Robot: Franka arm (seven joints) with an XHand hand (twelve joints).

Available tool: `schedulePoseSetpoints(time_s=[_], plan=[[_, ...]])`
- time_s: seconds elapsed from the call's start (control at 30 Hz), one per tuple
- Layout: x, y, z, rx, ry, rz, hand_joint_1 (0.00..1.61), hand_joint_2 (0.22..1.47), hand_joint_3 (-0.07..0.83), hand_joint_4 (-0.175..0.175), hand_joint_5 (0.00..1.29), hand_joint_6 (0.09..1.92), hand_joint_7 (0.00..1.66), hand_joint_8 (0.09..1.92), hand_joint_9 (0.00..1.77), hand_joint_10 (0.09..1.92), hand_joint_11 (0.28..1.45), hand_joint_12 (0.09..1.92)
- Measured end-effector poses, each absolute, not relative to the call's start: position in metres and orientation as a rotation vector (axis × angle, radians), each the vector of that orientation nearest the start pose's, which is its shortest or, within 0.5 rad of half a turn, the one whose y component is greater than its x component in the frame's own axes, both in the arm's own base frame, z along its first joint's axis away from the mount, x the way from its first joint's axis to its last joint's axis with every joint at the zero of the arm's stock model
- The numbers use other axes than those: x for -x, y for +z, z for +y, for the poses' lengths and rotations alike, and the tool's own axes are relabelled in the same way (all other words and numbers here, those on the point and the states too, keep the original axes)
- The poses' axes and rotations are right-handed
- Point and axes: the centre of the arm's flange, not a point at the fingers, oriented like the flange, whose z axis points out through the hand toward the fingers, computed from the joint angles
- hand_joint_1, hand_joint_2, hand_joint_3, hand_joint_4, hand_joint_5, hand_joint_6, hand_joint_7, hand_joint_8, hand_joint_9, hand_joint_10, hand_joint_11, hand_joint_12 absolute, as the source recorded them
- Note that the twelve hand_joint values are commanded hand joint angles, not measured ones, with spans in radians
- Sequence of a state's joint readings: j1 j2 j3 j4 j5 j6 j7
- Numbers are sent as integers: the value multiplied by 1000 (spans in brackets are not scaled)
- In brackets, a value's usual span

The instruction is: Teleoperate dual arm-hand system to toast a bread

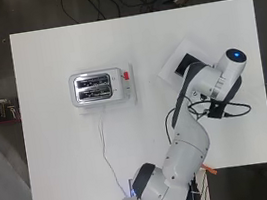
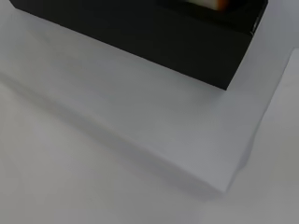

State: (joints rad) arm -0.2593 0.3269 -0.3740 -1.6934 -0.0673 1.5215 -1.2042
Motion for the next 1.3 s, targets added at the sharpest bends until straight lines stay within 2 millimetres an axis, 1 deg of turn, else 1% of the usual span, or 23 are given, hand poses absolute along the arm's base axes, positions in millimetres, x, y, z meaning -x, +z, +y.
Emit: schedulePoseSetpoints(time_s=[0.03,0.07,0.1,0.13,0.17,0.2,0.3,0.37,0.5,0.57,0.63,0.73,0.8,0.83,0.9,0.93,0.97,1.03,1.1,1.13,1.17,1.23,1.3], plan=[[-481,389,-342,2696,630,-795,1075,1086,1,-81,791,680,1078,423,1129,451,762,125],[-483,389,-345,2700,623,-799,1172,1088,2,-120,823,891,1160,519,1244,411,806,185],[-485,389,-346,2708,611,-806,1221,1094,-3,-146,833,1011,1206,567,1331,316,814,247],[-486,390,-347,2715,598,-813,1245,1097,-4,-161,834,1077,1227,592,1390,218,799,312],[-486,390,-346,2720,588,-819,1305,1071,-5,-169,850,1051,1294,425,1385,338,784,359],[-484,388,-344,2719,584,-824,1304,1067,-6,-173,866,1042,1334,371,1388,312,767,402],[-480,385,-337,2719,563,-841,1270,1096,2,-175,824,1116,1256,595,1446,124,720,530],[-477,393,-330,2736,518,-869,1261,1109,2,-175,805,1127,1215,700,1478,87,695,599],[-465,443,-308,2802,354,-948,1257,1116,0,-175,805,1113,1185,776,1494,87,679,631],[-459,478,-291,2829,249,-996,1255,1119,1,-175,798,1137,1177,778,1490,87,679,631],[-458,509,-268,2830,166,-1059,1253,1122,1,-175,790,1156,1170,785,1483,87,679,629],[-459,543,-228,2814,74,-1200,1250,1128,1,-175,779,1179,1156,803,1468,87,678,624],[-459,558,-212,2800,63,-1257,1248,1134,1,-174,770,1199,1144,819,1458,87,676,611],[-463,566,-204,2790,77,-1280,1239,1142,2,-157,757,1230,1121,845,1439,87,672,587],[-477,576,-195,2757,114,-1295,1329,1116,2,-167,735,1213,1064,833,1276,571,684,469],[-489,579,-191,2734,136,-1305,1352,1114,0,-171,723,1220,1040,843,1217,751,694,397],[-503,582,-185,2712,155,-1316,1365,1114,-1,-174,716,1221,1026,852,1183,857,713,320],[-539,582,-172,2659,203,-1341,1363,1144,2,-175,672,1256,952,951,1063,1065,735,227],[-574,577,-160,2623,227,-1367,1360,1157,2,-175,651,1272,930,981,1015,1142,742,198],[-591,573,-152,2604,232,-1388,1317,1153,3,-172,685,1260,994,943,1065,950,751,185],[-607,570,-143,2581,231,-1419,1285,1146,2,-173,719,1238,1057,895,1148,702,765,168],[-626,570,-130,2554,203,-1488,1256,1140,0,-175,744,1225,1124,829,1296,312,784,125],[-634,575,-111,2524,166,-1569,1250,1134,-1,-175,755,1228,1162,759,1360,132,794,93]])
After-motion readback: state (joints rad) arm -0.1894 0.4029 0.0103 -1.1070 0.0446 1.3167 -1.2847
